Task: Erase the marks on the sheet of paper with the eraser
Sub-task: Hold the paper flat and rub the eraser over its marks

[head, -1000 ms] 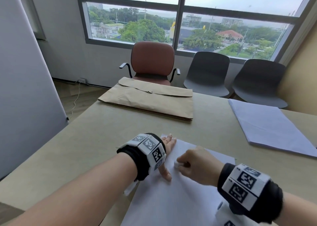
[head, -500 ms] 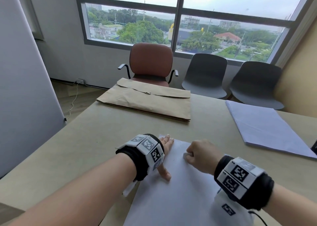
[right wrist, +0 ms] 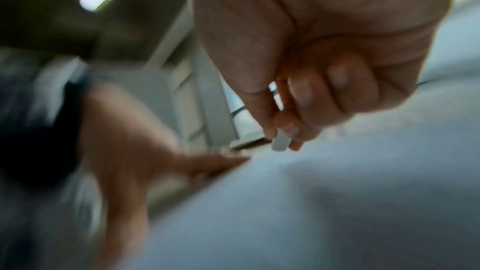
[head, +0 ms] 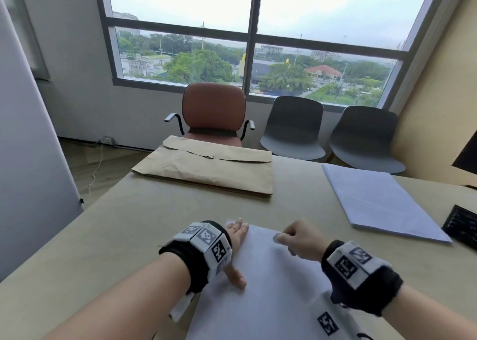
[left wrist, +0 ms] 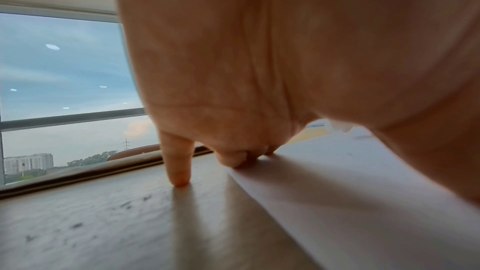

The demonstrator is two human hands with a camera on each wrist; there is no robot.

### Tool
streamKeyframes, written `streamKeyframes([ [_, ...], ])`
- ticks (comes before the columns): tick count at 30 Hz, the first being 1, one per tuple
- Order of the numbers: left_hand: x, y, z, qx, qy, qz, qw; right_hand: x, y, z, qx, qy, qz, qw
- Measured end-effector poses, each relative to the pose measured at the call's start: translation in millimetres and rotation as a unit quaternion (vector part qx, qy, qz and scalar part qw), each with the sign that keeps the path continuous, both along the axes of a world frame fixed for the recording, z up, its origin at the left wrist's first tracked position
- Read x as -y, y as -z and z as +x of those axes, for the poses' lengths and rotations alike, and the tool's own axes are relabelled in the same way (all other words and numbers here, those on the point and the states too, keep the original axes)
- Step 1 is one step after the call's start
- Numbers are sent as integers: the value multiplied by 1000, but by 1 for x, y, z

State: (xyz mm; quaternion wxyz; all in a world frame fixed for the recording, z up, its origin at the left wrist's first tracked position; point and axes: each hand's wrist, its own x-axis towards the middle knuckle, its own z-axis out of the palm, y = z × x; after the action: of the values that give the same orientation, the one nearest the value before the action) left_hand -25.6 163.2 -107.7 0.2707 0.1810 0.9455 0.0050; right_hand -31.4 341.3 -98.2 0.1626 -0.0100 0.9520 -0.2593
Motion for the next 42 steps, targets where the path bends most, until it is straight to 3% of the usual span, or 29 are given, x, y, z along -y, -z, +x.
streamKeyframes([
  [2, 0, -3, 1, -1, 0, 4, 1000, -7, -2, 2, 87, 123, -198, 969],
  [4, 0, -6, 2, 1, 0, 7, 1000, -13, 1, 6, 142, 218, -334, 906],
  [6, 0, -10, 4, 4, 3, 4, 1000, -18, 7, 7, 162, 264, -400, 862],
  [8, -1, -16, 5, -3, 7, -1, 1000, -20, 13, 5, 152, 288, -427, 844],
  [12, -6, -23, 9, -65, 12, -34, 997, -22, 18, 1, 133, 292, -424, 847],
  [15, -24, -20, 25, -106, 70, -29, 991, -24, 19, 0, 137, 284, -416, 853],
  [19, -55, -7, 55, -51, 188, -4, 981, -26, 22, -3, 149, 279, -424, 848],
  [21, -54, -1, 62, -3, 195, -11, 981, -26, 22, -4, 153, 280, -424, 848],
  [24, -29, -2, 54, 8, 45, -84, 995, -28, 23, -4, 157, 275, -423, 849],
  [26, -10, -1, 38, 1, -83, -199, 976, -29, 24, -5, 157, 276, -426, 847],
  [28, -2, 1, 29, -22, -129, -228, 965, -30, 25, -6, 159, 277, -430, 844],
  [29, -6, 2, 27, -37, -109, -195, 974, -30, 26, -6, 159, 275, -438, 841],
  [31, -29, -2, 31, -60, 11, -121, 991, -32, 26, -8, 166, 277, -467, 823],
  [33, -60, -5, 38, -46, 108, -61, 991, -35, 25, -8, 180, 276, -493, 805],
  [35, -74, 1, 36, -25, 143, -28, 989, -37, 24, -7, 198, 273, -514, 789],
  [37, -64, 5, 33, 1, 95, -34, 995, -39, 24, -7, 208, 273, -519, 782],
  [39, -40, 5, 23, -25, -17, -94, 995, -39, 25, -7, 207, 269, -516, 787],
  [42, -15, -4, 8, -49, -150, -212, 964, -38, 25, -8, 205, 269, -509, 791],
])
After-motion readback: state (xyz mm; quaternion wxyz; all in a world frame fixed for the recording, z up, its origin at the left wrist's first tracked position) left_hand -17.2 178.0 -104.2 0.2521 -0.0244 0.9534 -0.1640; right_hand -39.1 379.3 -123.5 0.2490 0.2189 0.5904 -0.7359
